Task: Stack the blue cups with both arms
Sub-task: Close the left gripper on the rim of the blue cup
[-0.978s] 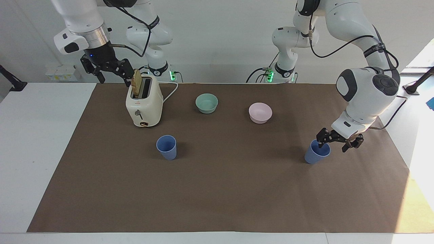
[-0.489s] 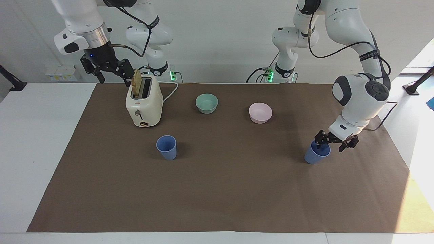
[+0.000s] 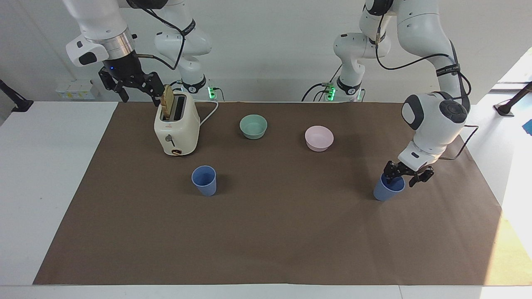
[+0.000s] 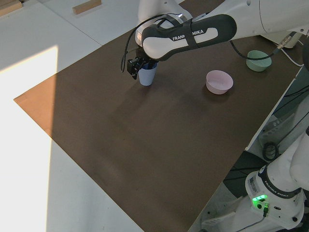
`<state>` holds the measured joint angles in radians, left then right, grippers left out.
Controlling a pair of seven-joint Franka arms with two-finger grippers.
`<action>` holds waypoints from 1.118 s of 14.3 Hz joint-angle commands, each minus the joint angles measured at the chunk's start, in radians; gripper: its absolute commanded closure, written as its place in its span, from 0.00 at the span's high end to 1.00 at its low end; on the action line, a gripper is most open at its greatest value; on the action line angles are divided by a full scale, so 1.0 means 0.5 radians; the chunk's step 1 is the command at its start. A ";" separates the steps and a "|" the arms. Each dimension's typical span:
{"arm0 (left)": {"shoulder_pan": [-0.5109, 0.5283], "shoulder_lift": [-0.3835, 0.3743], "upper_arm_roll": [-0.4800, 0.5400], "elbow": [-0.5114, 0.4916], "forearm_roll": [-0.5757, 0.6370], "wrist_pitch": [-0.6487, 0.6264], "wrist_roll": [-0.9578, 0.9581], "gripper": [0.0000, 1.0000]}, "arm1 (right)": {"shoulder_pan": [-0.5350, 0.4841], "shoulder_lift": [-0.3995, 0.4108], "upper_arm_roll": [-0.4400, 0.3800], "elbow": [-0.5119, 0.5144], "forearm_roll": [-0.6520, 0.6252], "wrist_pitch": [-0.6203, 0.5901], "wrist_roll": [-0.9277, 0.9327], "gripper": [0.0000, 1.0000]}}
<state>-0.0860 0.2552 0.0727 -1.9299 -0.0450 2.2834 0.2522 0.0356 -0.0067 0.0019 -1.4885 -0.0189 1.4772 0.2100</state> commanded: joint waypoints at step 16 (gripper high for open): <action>-0.278 -0.066 0.005 0.086 -0.011 -0.167 -0.233 0.00 | -0.013 -0.027 0.005 -0.030 0.038 0.009 0.019 1.00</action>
<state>-0.1586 0.2362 0.0605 -1.8985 -0.0560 2.2303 0.2152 0.0357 -0.0067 0.0019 -1.4885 -0.0189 1.4772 0.2100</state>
